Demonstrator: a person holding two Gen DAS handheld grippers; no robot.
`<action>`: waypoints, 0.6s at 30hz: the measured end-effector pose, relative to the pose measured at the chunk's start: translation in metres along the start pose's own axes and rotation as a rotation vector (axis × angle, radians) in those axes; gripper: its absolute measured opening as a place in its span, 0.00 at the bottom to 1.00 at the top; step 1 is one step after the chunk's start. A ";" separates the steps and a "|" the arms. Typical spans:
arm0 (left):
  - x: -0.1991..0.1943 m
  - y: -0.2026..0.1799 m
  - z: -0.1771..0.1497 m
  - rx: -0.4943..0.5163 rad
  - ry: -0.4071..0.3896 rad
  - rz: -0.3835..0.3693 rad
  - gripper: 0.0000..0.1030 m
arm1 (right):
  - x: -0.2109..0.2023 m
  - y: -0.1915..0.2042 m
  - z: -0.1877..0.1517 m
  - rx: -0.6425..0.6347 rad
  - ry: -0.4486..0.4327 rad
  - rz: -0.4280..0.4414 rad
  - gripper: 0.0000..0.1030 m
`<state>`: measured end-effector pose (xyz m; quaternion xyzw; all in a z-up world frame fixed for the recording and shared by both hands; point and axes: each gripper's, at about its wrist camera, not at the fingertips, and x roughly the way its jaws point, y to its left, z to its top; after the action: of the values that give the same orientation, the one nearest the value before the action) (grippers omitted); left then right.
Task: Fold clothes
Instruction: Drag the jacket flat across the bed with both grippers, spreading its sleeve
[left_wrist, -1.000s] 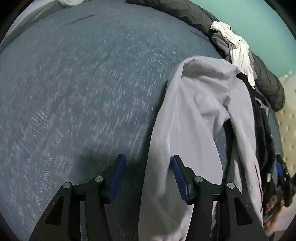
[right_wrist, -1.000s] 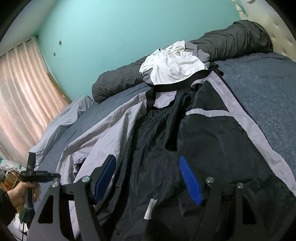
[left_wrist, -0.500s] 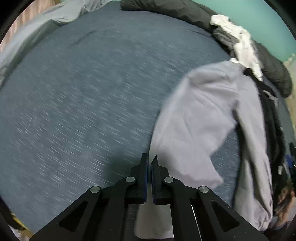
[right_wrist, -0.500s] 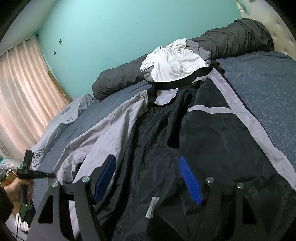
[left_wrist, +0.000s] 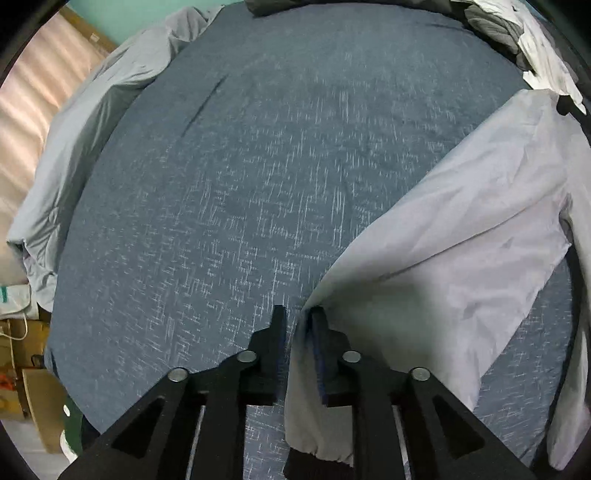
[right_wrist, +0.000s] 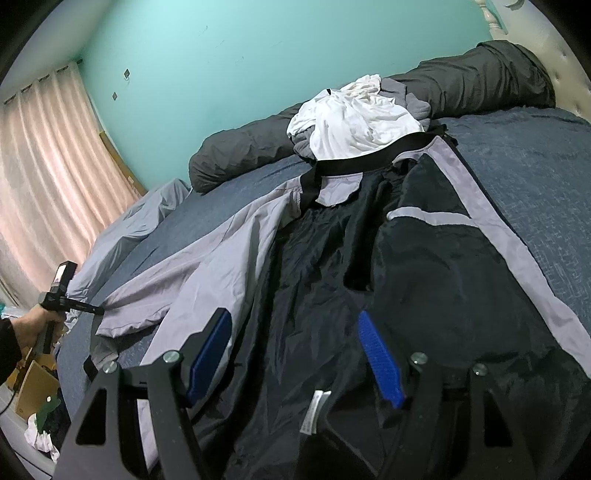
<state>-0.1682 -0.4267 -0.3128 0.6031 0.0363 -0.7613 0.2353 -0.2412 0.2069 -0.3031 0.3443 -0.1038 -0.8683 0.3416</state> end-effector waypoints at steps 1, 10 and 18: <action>-0.001 0.007 -0.006 -0.018 -0.008 -0.020 0.22 | 0.000 -0.001 0.000 0.001 -0.001 0.000 0.70; -0.001 0.041 -0.086 -0.248 -0.028 -0.215 0.57 | -0.001 0.001 0.000 0.006 0.003 0.012 0.70; 0.010 0.030 -0.102 -0.203 0.001 -0.218 0.21 | 0.000 0.012 -0.001 -0.024 0.001 0.026 0.70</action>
<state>-0.0662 -0.4219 -0.3428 0.5692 0.1783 -0.7744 0.2109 -0.2342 0.1982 -0.2992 0.3395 -0.0978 -0.8647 0.3571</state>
